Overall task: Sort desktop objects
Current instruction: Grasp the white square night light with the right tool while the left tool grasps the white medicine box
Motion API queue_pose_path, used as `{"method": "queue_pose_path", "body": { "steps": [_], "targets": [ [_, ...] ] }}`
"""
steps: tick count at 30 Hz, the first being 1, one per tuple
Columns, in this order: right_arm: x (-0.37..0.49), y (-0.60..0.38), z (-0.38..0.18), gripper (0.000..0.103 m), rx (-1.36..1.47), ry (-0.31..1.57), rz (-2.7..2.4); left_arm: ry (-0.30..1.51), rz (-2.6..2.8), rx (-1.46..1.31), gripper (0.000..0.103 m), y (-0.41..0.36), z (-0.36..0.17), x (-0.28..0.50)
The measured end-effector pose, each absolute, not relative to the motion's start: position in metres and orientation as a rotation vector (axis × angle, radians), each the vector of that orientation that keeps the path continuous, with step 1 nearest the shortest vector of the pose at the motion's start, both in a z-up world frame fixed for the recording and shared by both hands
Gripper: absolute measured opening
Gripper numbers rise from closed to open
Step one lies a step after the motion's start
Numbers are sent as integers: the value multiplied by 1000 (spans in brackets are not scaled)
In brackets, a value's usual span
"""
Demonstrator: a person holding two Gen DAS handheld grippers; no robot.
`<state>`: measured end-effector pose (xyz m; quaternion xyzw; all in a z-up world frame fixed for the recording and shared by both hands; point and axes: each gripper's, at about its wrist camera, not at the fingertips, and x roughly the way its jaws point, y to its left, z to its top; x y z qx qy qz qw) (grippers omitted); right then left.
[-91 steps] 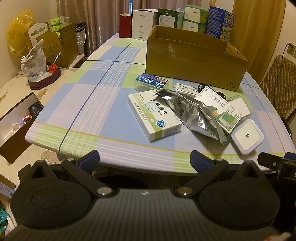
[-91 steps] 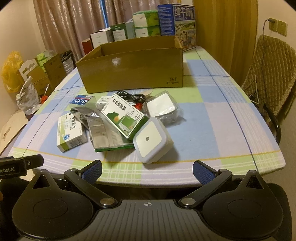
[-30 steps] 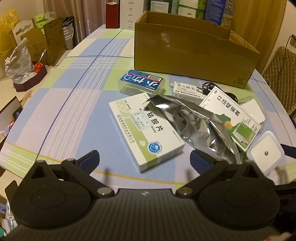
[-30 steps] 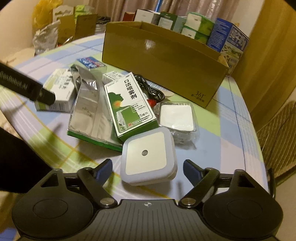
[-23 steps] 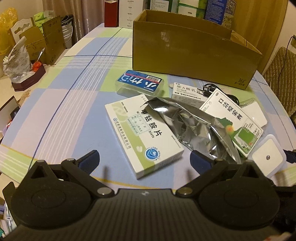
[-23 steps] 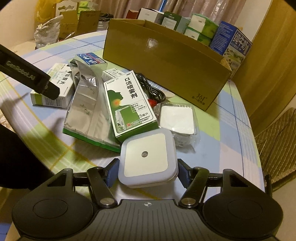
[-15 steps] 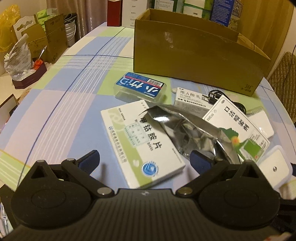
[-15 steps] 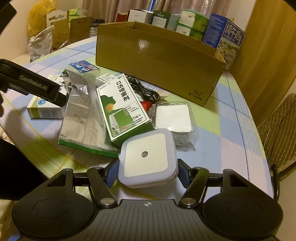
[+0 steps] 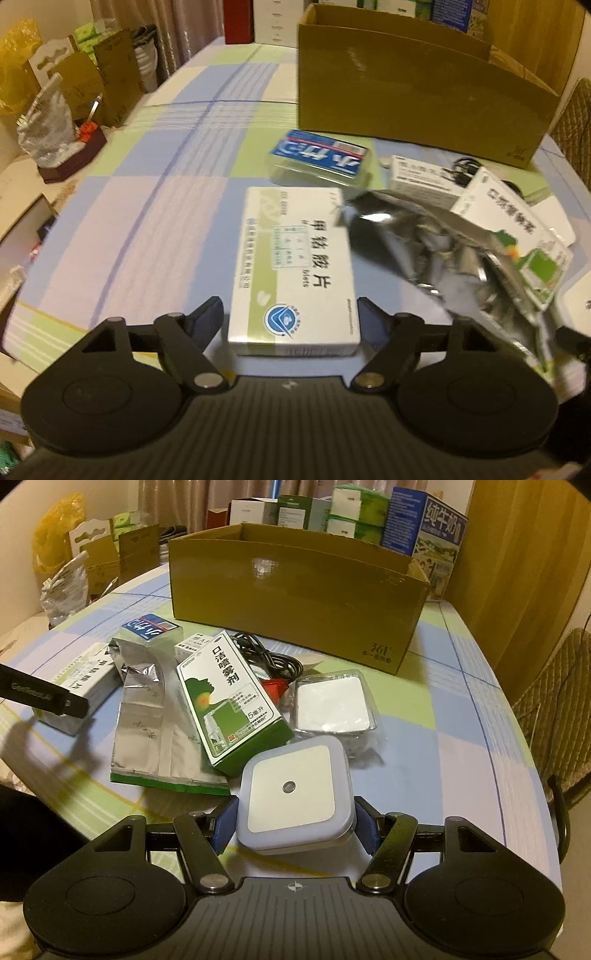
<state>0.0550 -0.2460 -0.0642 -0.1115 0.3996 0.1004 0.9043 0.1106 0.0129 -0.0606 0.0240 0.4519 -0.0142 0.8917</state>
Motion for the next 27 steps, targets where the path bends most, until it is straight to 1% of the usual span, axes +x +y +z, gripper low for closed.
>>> {"method": "queue_pose_path", "body": {
  "steps": [1,6,8,10,15,17,19,24,26,27],
  "targets": [
    [55,-246,-64,62,-227,825,205,932,-31,53,81,15,-60,112],
    [56,-247,-64,62,-214,825,198,930,-70,69,82,11,-62,126],
    [57,-248,-64,62,-214,823,197,933,-77,90,80,8,-65,131],
    [59,-247,-65,62,-216,824,197,942,-88,104,75,6,-69,135],
    [61,-244,-72,62,-260,834,192,936,-95,107,72,7,-72,140],
    [60,-243,-73,62,-283,825,189,936,-97,106,73,8,-72,142],
    [60,-240,-74,62,-319,813,189,935,-95,109,76,8,-72,143],
    [62,-234,-75,62,-360,803,187,929,-99,106,77,9,-73,144],
    [64,-235,-75,62,-349,808,185,927,-101,98,75,10,-73,145],
    [64,-235,-75,62,-347,810,184,926,-109,91,69,10,-73,145]
  ]
}}
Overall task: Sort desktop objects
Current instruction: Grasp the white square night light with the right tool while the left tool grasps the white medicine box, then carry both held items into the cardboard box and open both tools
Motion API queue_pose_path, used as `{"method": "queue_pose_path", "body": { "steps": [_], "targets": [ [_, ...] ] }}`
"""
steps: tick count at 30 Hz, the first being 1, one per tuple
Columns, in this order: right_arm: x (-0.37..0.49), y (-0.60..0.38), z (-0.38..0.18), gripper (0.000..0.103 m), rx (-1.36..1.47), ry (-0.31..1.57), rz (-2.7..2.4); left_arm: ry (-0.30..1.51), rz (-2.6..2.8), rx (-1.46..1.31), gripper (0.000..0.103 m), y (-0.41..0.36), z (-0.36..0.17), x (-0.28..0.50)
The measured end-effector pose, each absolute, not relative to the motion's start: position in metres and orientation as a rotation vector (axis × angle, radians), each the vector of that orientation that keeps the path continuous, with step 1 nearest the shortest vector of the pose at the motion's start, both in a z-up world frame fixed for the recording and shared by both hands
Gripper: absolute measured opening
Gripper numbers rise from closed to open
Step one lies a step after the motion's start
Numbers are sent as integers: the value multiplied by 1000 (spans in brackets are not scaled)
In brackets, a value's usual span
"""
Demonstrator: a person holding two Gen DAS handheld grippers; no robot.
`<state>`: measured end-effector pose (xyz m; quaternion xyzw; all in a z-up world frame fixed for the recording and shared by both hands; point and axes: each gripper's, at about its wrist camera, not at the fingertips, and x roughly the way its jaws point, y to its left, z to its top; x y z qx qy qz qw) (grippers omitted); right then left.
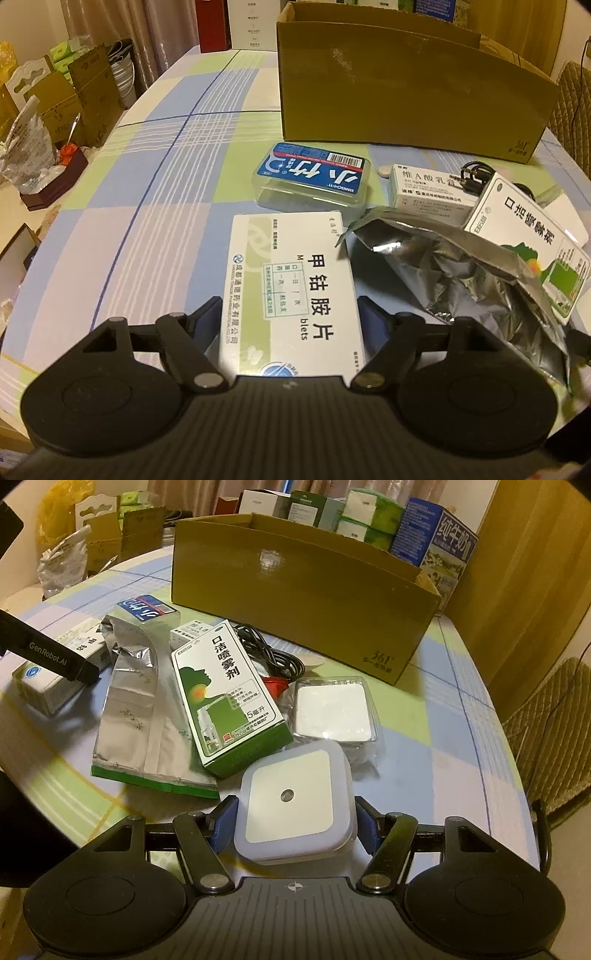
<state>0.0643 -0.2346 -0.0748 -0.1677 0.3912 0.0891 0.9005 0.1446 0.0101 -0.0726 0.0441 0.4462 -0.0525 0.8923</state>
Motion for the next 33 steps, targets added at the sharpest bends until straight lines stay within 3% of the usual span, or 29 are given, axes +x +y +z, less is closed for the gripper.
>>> {"method": "queue_pose_path", "body": {
  "steps": [18,33],
  "targets": [
    [55,-247,-42,62,-269,748,143,869,-70,96,67,31,-38,129],
    [154,-260,63,62,-101,588,209,735,-198,114,67,-10,64,202]
  ]
}}
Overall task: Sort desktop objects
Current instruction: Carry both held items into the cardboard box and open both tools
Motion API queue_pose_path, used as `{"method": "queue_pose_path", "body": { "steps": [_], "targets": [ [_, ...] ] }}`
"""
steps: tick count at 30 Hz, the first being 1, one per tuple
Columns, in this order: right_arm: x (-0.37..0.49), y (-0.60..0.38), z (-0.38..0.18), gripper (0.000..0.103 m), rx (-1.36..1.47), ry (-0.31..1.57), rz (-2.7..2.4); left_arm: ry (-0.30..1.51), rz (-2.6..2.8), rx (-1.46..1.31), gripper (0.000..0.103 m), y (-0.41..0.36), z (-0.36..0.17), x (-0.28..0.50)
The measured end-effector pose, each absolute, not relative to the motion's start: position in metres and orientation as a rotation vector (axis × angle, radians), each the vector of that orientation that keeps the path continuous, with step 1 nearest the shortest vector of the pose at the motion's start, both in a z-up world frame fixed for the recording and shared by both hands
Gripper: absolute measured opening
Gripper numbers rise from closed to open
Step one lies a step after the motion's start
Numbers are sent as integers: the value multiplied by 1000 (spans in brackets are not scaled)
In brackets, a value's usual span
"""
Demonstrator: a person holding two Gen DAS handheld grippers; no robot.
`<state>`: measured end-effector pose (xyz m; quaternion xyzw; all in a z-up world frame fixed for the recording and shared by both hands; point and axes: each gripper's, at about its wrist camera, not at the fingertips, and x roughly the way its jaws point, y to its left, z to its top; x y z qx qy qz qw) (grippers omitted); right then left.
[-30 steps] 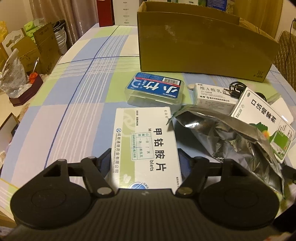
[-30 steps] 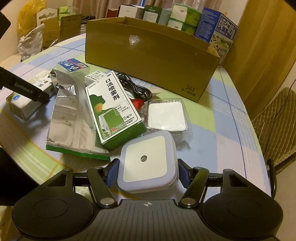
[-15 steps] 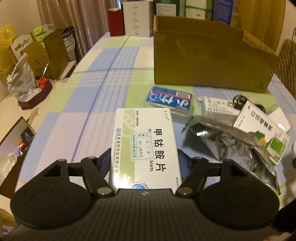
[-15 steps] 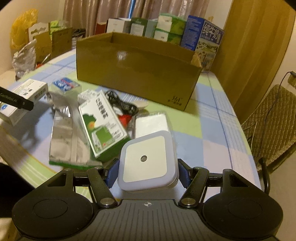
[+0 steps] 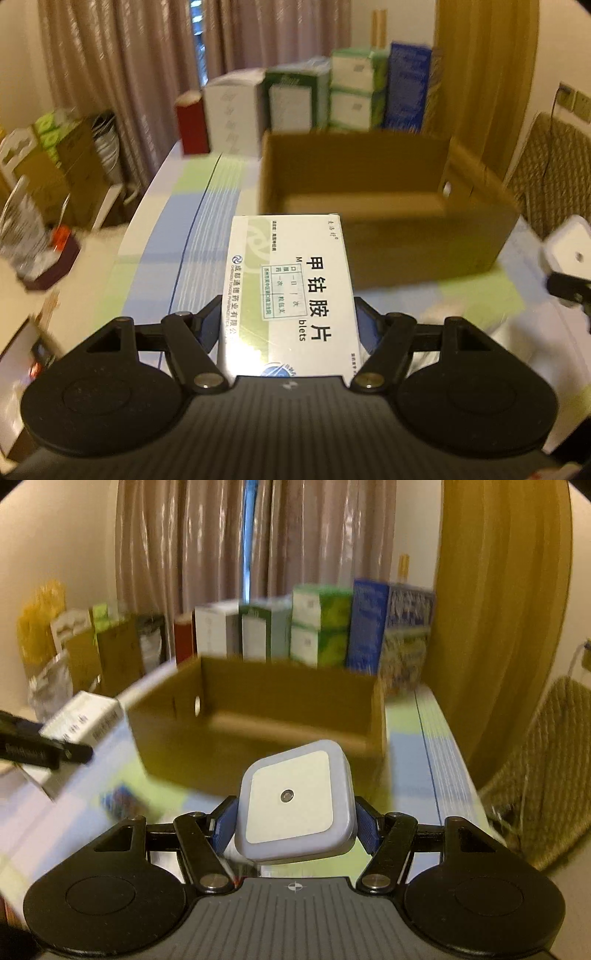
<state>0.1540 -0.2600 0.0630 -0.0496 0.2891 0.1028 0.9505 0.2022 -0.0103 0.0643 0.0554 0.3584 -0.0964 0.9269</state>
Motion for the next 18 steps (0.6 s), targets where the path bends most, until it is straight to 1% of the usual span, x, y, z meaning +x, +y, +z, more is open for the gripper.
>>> {"method": "queue_pose_path", "body": {
  "steps": [4,8,13,18],
  "targets": [
    [215,-258,87,62,-71,563,242,708,-243,116,67,-36,86,247],
    [275,-258,89,62,-39,587,257,700,-286,147,67,-63,97,291],
    [328,-260,68,62,16,661,241,740,-311,156,67,-88,80,344],
    [348,-262,43,62,11,707,232,788,-326,145,67,-97,53,375]
  ]
}}
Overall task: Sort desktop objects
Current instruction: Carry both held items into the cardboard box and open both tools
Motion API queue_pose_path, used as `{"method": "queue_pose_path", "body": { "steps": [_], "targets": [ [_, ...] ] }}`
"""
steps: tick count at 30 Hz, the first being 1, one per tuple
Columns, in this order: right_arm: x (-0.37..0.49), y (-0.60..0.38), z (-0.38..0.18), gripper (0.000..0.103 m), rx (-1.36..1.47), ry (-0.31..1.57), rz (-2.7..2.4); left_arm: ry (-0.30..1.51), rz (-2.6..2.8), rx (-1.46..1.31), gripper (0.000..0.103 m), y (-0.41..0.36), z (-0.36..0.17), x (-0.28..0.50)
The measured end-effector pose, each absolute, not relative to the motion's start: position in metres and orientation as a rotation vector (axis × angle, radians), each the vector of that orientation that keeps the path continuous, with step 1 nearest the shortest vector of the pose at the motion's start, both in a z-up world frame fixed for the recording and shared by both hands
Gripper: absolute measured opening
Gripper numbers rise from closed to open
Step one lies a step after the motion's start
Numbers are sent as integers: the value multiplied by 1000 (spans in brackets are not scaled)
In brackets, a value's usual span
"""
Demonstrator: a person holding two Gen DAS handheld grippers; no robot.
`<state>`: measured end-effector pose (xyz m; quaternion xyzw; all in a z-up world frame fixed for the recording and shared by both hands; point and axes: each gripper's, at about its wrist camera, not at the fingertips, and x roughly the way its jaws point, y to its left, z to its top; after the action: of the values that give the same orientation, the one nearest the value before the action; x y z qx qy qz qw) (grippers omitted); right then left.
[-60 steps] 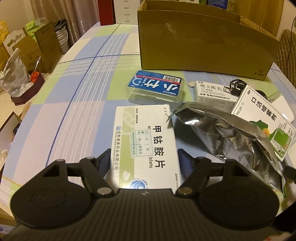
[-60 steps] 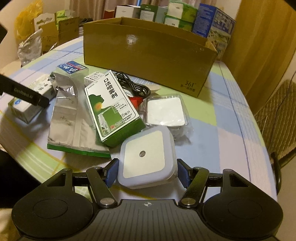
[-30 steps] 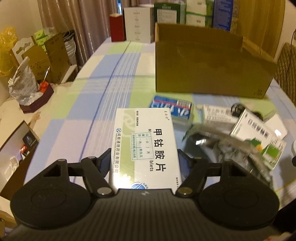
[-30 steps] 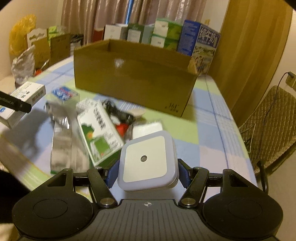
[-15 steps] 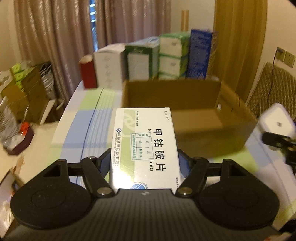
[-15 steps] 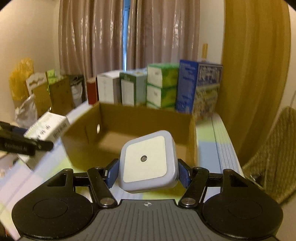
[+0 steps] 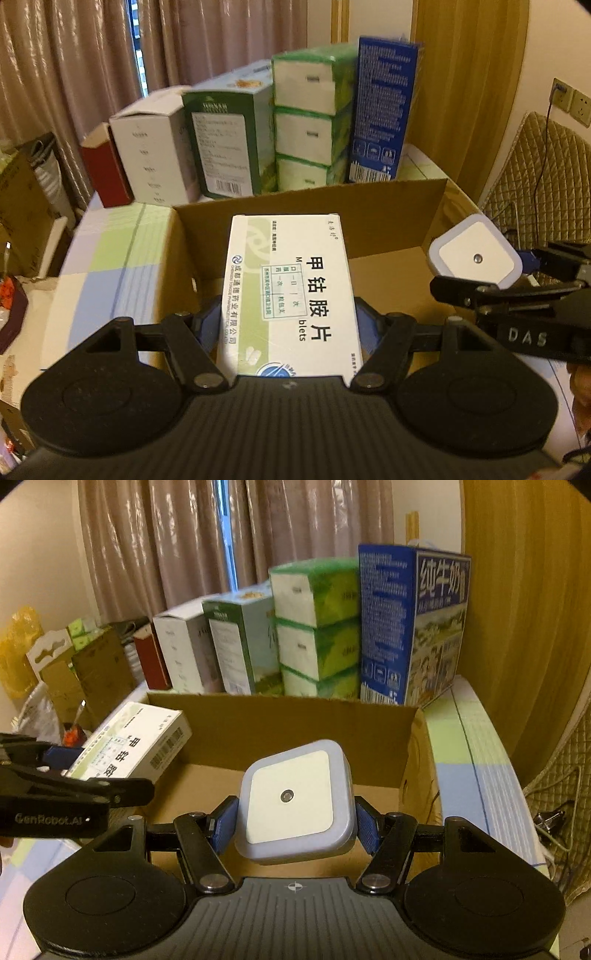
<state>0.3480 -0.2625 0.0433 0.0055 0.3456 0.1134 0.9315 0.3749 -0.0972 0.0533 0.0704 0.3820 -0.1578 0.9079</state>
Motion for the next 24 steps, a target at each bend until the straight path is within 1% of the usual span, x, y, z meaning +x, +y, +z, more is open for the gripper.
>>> {"method": "queue_pose_path", "body": {
  "steps": [11,12,18,19,20,21,24],
  "targets": [
    [362,-265,14,62,9,761,230,841,-346,127,69,-112,17,395],
    [362,-266,13,62,9,765,228,840,-343,123,72,-112,16,395],
    [364,-269,10,62,26,776,221,800,-332,127,74,-106,28,387],
    [364,-270,11,64,38,769,222,796,-328,127,74,-104,31,385],
    [364,-270,13,74,48,765,222,789,-326,127,74,-101,34,383],
    [362,-271,15,82,60,752,222,781,-324,129,75,-99,38,381],
    [354,-271,27,83,54,699,223,757,-316,130,77,-92,49,371]
  ]
}}
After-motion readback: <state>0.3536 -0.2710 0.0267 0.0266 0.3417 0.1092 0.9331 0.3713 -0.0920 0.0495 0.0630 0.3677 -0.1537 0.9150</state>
